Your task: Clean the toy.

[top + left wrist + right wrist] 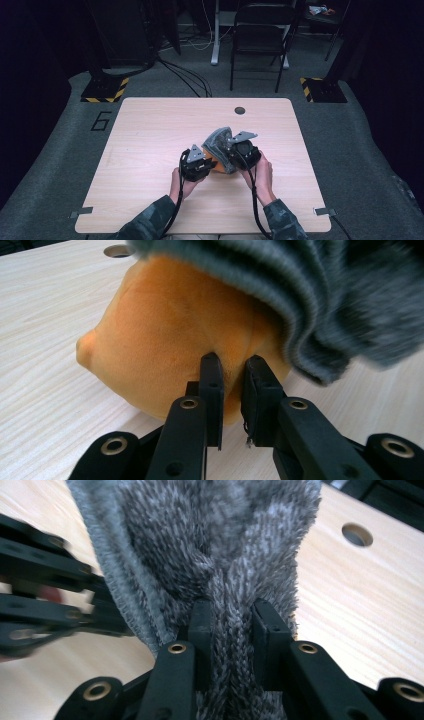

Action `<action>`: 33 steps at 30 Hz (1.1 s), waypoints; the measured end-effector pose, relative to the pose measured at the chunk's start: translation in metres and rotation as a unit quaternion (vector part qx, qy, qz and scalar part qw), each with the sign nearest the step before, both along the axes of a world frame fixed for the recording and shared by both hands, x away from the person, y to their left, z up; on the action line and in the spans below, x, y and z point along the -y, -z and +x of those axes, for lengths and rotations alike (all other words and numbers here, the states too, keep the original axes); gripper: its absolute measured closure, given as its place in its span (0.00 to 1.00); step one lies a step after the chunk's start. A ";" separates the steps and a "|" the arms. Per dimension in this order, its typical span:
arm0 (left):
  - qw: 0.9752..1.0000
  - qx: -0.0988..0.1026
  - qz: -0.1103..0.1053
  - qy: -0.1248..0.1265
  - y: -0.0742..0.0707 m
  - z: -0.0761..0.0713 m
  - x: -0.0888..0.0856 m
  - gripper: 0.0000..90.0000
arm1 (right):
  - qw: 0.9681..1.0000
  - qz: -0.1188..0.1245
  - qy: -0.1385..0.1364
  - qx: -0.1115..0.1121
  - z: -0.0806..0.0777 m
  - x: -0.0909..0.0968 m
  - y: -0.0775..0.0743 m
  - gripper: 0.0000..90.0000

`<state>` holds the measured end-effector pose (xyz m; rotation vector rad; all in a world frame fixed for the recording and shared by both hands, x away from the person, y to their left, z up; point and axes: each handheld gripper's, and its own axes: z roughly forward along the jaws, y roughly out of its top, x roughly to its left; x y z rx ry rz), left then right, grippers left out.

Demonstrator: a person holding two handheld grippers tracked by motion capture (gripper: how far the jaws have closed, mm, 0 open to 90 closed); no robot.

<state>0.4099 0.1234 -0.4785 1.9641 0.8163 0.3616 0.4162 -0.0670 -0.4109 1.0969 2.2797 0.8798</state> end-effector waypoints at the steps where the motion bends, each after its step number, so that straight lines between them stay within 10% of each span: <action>1: 1.000 -0.001 -0.003 -0.002 0.001 0.001 0.000 0.89 | 1.000 0.000 0.000 0.000 0.001 0.001 0.004 0.81; 14: 1.000 -0.007 -0.005 -0.002 0.005 0.004 -0.002 0.88 | 1.000 0.011 -0.006 -0.003 0.008 0.012 0.014 0.82; 33: 1.000 -0.009 -0.013 -0.001 0.006 0.009 -0.007 0.87 | 0.996 -0.001 0.059 -0.067 0.031 0.050 0.046 0.82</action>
